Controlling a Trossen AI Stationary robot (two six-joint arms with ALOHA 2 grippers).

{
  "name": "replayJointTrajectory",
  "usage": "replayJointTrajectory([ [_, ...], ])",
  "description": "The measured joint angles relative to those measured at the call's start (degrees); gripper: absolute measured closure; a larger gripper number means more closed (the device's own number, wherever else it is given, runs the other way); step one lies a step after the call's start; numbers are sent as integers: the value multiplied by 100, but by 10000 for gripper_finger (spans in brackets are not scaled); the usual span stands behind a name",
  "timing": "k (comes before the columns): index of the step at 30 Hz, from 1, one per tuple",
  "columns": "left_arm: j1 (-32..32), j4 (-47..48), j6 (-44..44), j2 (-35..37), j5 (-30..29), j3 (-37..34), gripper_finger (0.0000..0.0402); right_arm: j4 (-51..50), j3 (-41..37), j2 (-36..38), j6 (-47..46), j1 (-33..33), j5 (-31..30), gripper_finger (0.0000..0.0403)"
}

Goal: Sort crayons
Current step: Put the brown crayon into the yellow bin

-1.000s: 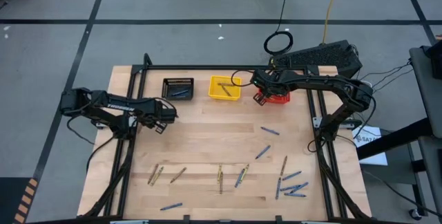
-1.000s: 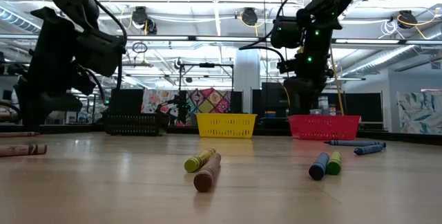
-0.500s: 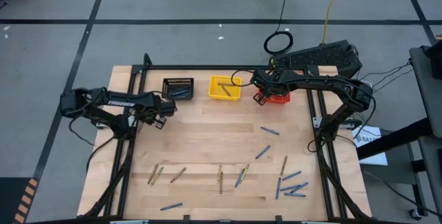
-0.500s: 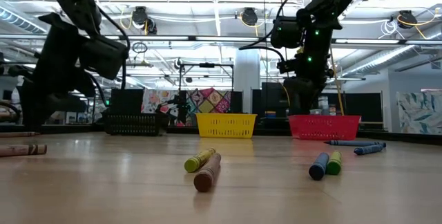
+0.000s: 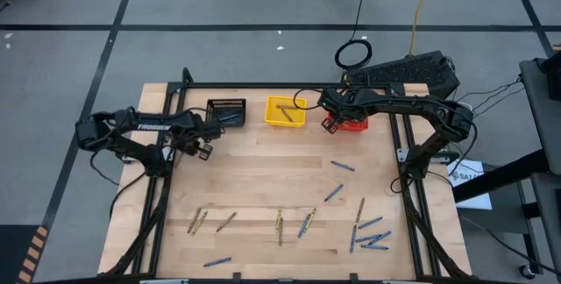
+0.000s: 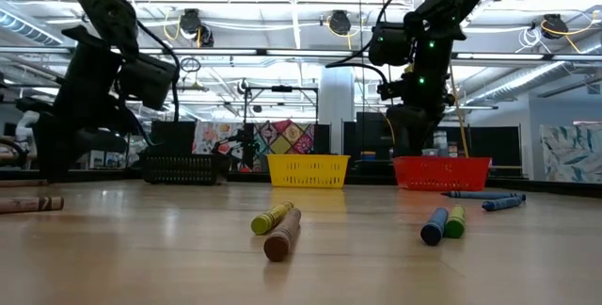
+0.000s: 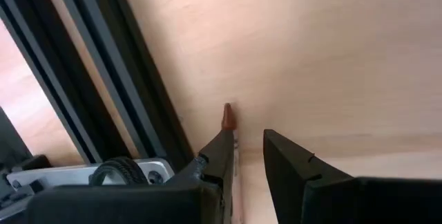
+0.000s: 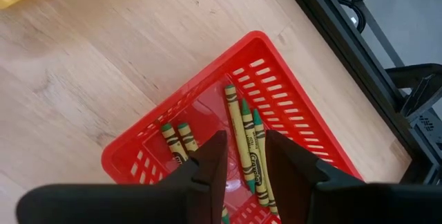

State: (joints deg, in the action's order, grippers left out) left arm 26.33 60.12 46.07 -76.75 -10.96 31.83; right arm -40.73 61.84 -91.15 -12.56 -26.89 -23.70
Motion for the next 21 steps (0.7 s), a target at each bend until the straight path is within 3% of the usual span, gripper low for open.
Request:
replayJointTrajectory([
  [21, 419, -156, -195, 16, 472, -249, 327, -2, 0, 0, 118, 0, 2, 316],
])
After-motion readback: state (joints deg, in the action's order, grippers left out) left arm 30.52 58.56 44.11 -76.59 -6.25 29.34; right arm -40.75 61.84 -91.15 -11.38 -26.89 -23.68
